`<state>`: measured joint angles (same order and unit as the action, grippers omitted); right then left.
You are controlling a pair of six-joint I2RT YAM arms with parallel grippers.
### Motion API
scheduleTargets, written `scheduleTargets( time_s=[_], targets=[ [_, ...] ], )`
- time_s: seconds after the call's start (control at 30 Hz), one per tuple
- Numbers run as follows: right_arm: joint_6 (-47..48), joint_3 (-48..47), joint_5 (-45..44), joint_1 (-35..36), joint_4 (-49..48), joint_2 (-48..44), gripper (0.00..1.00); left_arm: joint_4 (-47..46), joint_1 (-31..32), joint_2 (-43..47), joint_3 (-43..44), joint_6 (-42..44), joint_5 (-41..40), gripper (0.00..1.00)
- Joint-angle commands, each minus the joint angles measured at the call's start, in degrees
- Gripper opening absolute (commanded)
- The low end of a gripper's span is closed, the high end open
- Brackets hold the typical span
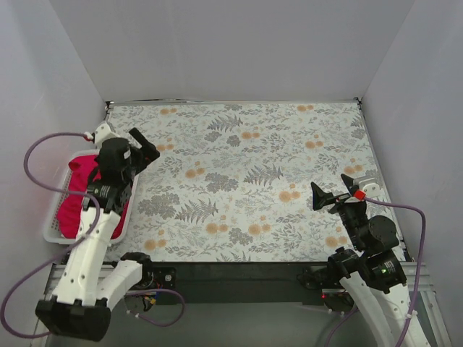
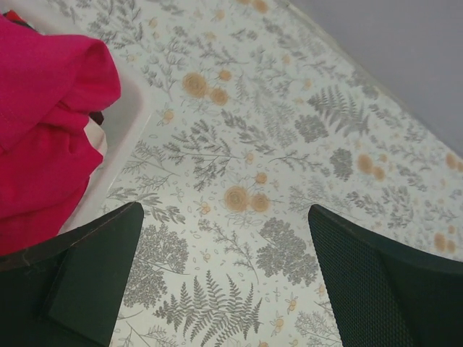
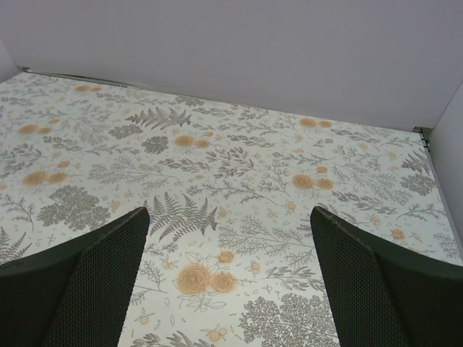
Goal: Fold and stack the t-shirts
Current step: Grab the tshirt from the pile
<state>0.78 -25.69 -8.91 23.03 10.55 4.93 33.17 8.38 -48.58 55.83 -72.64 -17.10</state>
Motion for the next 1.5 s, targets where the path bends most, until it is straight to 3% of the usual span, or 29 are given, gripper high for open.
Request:
scheduleTargets(
  time_s=[0.0, 0.2, 0.37, 0.6, 0.87, 0.97, 1.0, 1.03, 1.13, 1.17, 1.23, 1.47],
  targets=[
    [-0.34, 0.03, 0.29, 0.79, -1.76, -0.80, 0.98, 10.14, 0.06, -11.93, 7.25, -2.24, -1.87, 0.98],
    [-0.34, 0.20, 0.56, 2.19, -1.67, -0.54, 0.98, 16.22, -2.05, -23.13, 17.63, -0.58, -14.00, 0.98],
    [-0.34, 0.29, 1.26, 3.25, -1.41, 0.34, 0.98, 13.86, -11.34, -26.92, 18.52, 3.03, -17.79, 0.98],
    [0.01, 0.38, 2.31, 4.48, -1.32, 1.92, 0.98, 4.82, -21.99, -31.13, 14.40, 5.49, -15.96, 0.98],
    [0.72, 0.56, 3.37, 4.92, -1.32, 3.95, 0.98, -1.26, -25.52, -37.46, 10.27, 4.70, -12.87, 0.97],
    [0.89, 0.56, 4.24, 4.92, -1.23, 5.18, 0.98, -2.49, -25.52, -38.79, 9.65, 4.53, -12.87, 0.86],
    [0.89, 0.47, 4.42, 4.92, -1.14, 5.35, 0.98, -3.28, -25.52, -38.79, 9.64, 4.35, -12.69, 0.76],
    [0.98, 0.38, 5.03, 5.01, -1.14, 6.05, 0.98, -3.72, -25.52, -38.00, 9.47, 4.26, -12.26, 0.54],
    [1.16, 0.12, 5.74, 4.92, -0.70, 7.37, 0.98, -4.08, -25.52, -35.98, 10.43, 4.61, -11.73, 0.23],
    [1.07, 0.03, 5.92, 4.92, -0.62, 7.72, 0.98, -3.99, -25.43, -34.41, 11.05, 4.96, -11.20, 0.06],
    [1.16, -0.15, 6.01, 4.84, -0.35, 8.60, 0.98, -3.90, -25.17, -32.73, 13.41, 6.45, -10.59, 0.00],
    [1.33, -0.59, 5.83, 4.92, 0.26, 10.71, 0.98, -0.92, -17.45, -28.42, 24.92, 8.57, -9.27, 0.00]
  ],
)
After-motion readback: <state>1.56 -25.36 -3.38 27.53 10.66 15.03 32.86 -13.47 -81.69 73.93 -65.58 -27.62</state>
